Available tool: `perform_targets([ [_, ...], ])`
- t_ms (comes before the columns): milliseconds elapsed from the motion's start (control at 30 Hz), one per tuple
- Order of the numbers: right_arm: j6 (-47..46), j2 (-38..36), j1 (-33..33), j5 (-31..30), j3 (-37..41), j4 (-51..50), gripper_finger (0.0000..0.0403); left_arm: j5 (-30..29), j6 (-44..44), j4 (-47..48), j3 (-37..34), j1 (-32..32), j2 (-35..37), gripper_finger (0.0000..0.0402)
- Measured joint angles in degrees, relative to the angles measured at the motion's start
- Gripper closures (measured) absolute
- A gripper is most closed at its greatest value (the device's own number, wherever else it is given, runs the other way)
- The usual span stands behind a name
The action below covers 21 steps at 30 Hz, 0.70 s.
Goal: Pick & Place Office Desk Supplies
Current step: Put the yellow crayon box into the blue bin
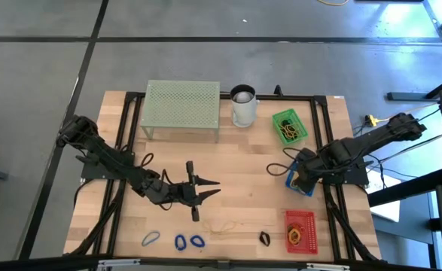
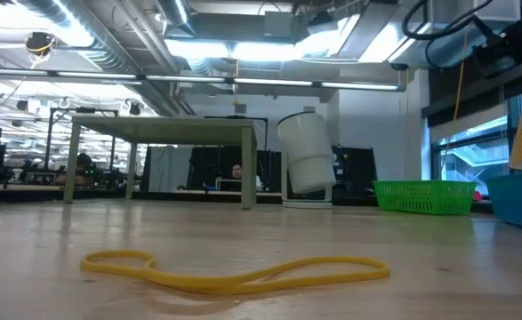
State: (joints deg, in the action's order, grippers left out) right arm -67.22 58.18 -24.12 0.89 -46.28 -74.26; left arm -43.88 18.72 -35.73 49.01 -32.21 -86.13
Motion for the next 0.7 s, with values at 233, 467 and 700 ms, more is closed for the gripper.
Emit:
perform_targets([
  [233, 8.0, 4.0, 0.0, 0.0, 0.0, 0.0, 0.0359, 0.0, 0.0, 0.1, 0.0, 0.0, 0.0, 0.0315],
  [467, 14.0, 9.7, 0.0, 1.7, 0.0, 0.1, 0.0354, 0.0, 0.0, 0.4, 0.0, 0.0, 0.0, 0.0315],
  [700, 13.9, 11.4, 0.0, 1.7, 0.0, 0.1, 0.0336, 0.0, 0.0, 0.4, 0.0, 0.0, 0.0, 0.0315],
])
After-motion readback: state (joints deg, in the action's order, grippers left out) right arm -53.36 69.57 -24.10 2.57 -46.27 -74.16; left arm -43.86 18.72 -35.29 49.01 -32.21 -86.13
